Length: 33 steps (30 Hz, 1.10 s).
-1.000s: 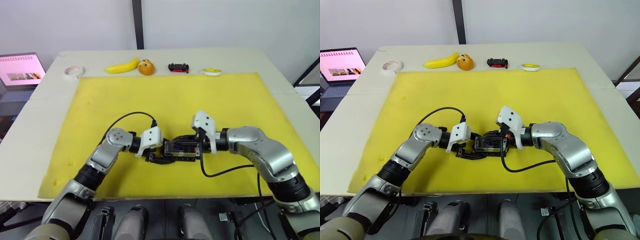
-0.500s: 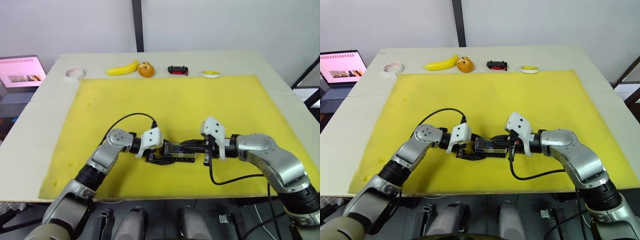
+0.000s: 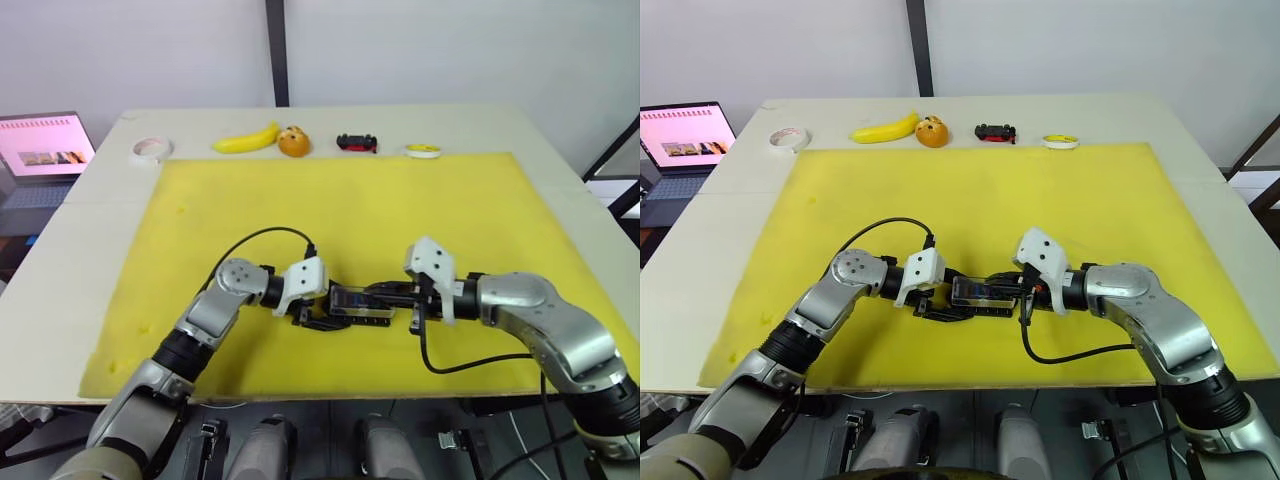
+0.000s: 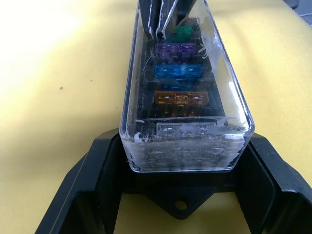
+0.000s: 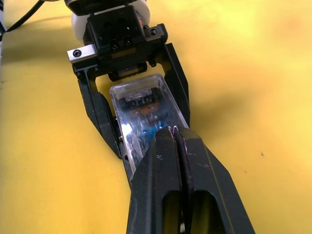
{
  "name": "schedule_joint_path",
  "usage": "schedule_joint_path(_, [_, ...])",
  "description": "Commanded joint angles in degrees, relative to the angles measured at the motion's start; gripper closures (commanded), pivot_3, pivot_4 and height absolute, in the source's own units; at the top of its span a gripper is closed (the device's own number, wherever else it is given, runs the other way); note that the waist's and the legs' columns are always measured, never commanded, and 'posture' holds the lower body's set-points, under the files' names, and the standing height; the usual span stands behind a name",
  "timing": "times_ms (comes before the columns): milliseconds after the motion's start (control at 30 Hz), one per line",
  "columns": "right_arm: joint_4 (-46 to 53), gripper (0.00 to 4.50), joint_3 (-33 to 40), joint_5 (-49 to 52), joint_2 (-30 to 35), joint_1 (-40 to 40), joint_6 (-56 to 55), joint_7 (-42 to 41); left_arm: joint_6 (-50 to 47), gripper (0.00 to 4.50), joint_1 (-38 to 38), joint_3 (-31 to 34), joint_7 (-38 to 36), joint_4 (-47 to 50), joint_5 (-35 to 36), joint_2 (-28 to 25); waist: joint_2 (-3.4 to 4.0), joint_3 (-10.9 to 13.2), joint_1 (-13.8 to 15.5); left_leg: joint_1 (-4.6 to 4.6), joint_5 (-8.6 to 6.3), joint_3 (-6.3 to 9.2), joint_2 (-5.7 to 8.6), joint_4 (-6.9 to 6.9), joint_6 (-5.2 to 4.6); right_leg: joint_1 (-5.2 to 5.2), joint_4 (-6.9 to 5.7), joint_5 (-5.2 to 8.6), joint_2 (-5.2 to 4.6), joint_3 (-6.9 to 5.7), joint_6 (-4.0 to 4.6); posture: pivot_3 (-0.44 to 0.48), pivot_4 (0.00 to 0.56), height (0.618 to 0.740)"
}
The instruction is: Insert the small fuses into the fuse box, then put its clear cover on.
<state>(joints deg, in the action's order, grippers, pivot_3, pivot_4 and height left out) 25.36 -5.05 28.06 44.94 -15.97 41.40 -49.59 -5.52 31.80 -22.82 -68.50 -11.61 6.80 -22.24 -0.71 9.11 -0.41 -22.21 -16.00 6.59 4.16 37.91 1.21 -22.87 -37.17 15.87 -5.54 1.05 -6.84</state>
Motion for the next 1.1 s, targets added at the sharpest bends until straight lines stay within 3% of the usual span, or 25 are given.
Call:
schedule_joint_path(33, [7.12, 4.44, 11.17, 5.42, 8.02, 1.21, 2.0, -5.05, 1.07, 1.93, -0.06, 1.39, 0.32, 1.19, 0.23, -0.43, 0.14, 0.09, 0.28, -0.14, 0.0, 0.0, 0.02, 0.04, 0.0, -0.11, -0.01, 0.0, -0.02, 0.0, 0.0, 0.0, 0.15, 0.74])
schedule_joint_path(67, [7.99, 4.44, 13.53, 6.38, 10.39, 2.39, 1.82, -7.02, 1.21, 1.93, -0.29, 1.39, 0.34, 1.29, 0.22, -0.53, 0.14, 0.1, 0.36, -0.26, 0.0, -0.03, 0.04, 0.06, 0.0, -0.24, -0.01, -0.01, -0.03, 0.02, -0.01, 0.0, 0.15, 0.74])
schedule_joint_path(167, [8.06, 3.54, 20.85, 8.11, 16.5, 6.21, 1.41, -12.29, 1.4, 1.93, -0.89, 1.42, 0.66, 1.52, 0.04, -0.75, 0.13, 0.1, 0.61, -0.25, -0.03, -0.07, 0.0, 0.03, -0.05, -0.26, 0.01, -0.01, -0.01, 0.02, -0.02, 0.0, 0.15, 0.74])
schedule_joint_path(367, [5.87, 0.46, 32.23, 9.61, 22.78, 12.02, 1.22, -19.81, 0.45, 1.93, -1.85, 1.86, 1.64, 2.08, -0.09, -1.16, 0.14, 0.11, 0.61, -0.21, -0.04, -0.17, -0.04, 0.03, -0.07, -0.24, 0.0, -0.01, 0.0, 0.07, -0.03, 0.0, 0.15, 0.74])
schedule_joint_path(400, [5.97, 0.0, 33.08, 10.03, 23.07, 12.23, 1.53, -20.17, -0.18, 1.43, -2.07, 2.09, 1.68, 2.46, 0.14, -1.36, 0.14, 0.11, 0.63, -0.2, -0.04, -0.17, -0.05, 0.03, -0.07, -0.24, 0.0, -0.01, 0.01, 0.07, -0.03, 0.0, 0.15, 0.74])
schedule_joint_path(500, [6.29, 0.0, 34.15, 10.83, 23.23, 12.26, 1.84, -20.34, -2.79, 0.05, -3.04, 3.84, 0.4, 5.05, 1.89, -3.62, 0.13, 0.11, 0.51, -0.2, -0.04, -0.17, -0.06, 0.03, -0.07, -0.24, 0.0, -0.01, 0.0, 0.07, -0.03, 0.0, 0.15, 0.74])
schedule_joint_path(667, [5.36, 0.0, 36.07, 11.58, 23.97, 12.44, 1.88, -21.33, -11.03, 0.05, -7.24, 12.26, -5.83, 15.84, 10.63, -16.06, 0.21, 0.22, -0.15, -0.23, -0.04, -0.15, -0.09, -0.04, -0.07, -0.32, 0.0, -0.01, 0.0, 0.08, -0.03, 0.0, 0.15, 0.74])
schedule_joint_path(900, [1.47, 0.0, 42.53, 12.61, 25.65, 14.84, 3.24, -26.32, -26.43, 0.05, -10.87, 30.28, -15.18, 24.32, 26.94, -37.01, 0.26, 0.47, 0.12, -0.26, -0.06, -0.15, -0.06, -0.04, -0.09, -0.24, 0.12, -0.01, -0.06, 0.04, -0.02, 0.0, 0.15, 0.74])
schedule_joint_path(1100, [0.4, 0.0, 43.27, 10.96, 24.88, 17.09, 1.54, -27.56, -30.84, 0.05, -12.49, 37.5, -15.69, 27.01, 32.02, -43.0, 0.35, 0.62, -0.15, -0.24, -0.07, -0.19, -0.08, -0.05, -0.09, -0.25, 0.12, -0.01, -0.09, 0.06, -0.02, 0.0, 0.15, 0.74])
